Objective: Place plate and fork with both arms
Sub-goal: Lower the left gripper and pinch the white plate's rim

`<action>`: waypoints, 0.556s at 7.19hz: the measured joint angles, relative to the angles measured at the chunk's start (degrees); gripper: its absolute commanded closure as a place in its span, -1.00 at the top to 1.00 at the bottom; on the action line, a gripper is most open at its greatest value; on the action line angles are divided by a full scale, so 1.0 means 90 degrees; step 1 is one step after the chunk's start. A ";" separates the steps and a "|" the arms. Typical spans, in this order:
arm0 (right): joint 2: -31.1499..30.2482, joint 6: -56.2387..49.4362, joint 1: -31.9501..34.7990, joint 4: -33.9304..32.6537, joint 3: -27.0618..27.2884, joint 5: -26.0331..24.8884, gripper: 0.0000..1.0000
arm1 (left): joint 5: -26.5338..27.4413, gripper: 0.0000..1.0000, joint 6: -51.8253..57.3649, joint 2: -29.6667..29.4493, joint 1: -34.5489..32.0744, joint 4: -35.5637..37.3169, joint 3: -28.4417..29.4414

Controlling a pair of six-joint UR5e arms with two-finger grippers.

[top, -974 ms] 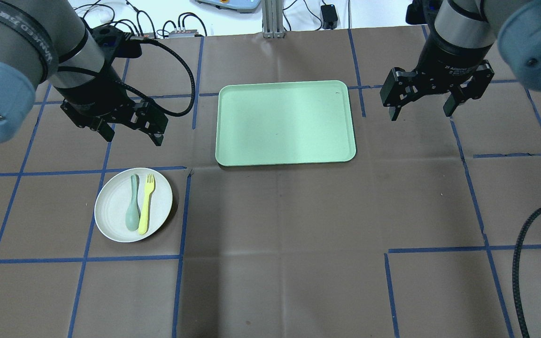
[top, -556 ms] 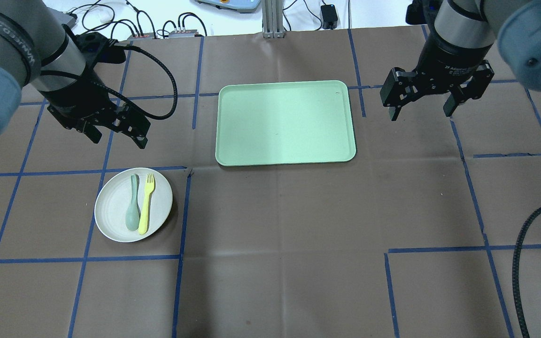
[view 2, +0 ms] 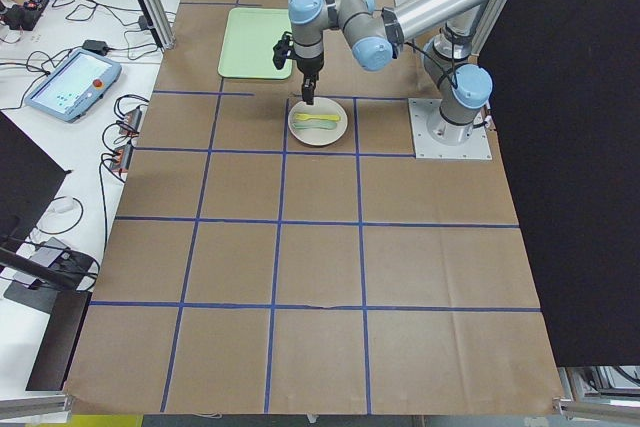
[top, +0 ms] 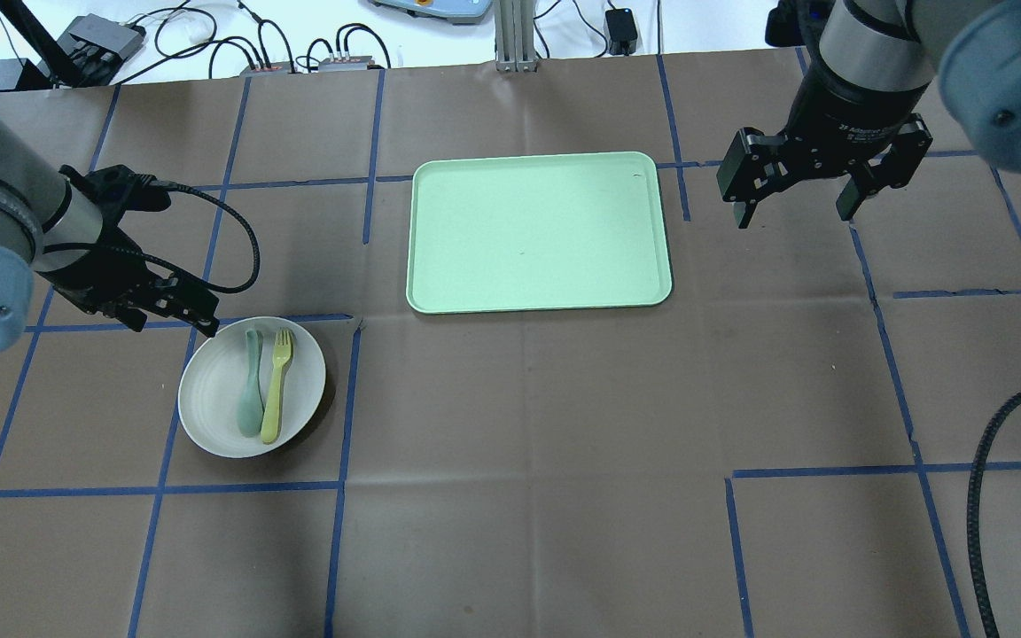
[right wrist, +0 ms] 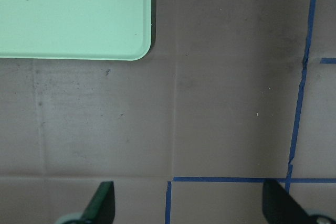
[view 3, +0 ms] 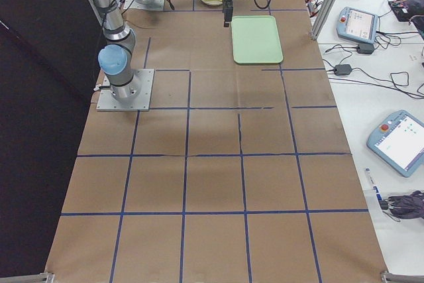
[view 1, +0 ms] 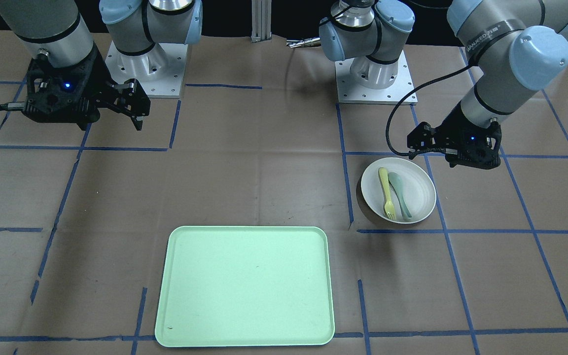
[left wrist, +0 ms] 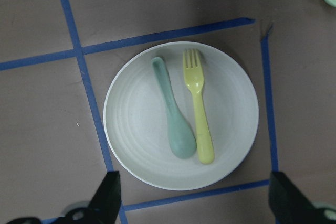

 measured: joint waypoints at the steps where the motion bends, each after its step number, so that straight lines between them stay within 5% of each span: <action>1: 0.0000 0.0007 0.0002 0.0001 0.0000 0.0000 1.00 | -0.0001 0.99 0.0198 -0.0235 0.0166 0.0138 -0.0075; 4: 0.0000 0.0026 0.0005 0.0015 0.0000 0.0000 1.00 | -0.0234 0.93 0.0811 -0.0941 0.0708 0.0442 -0.0132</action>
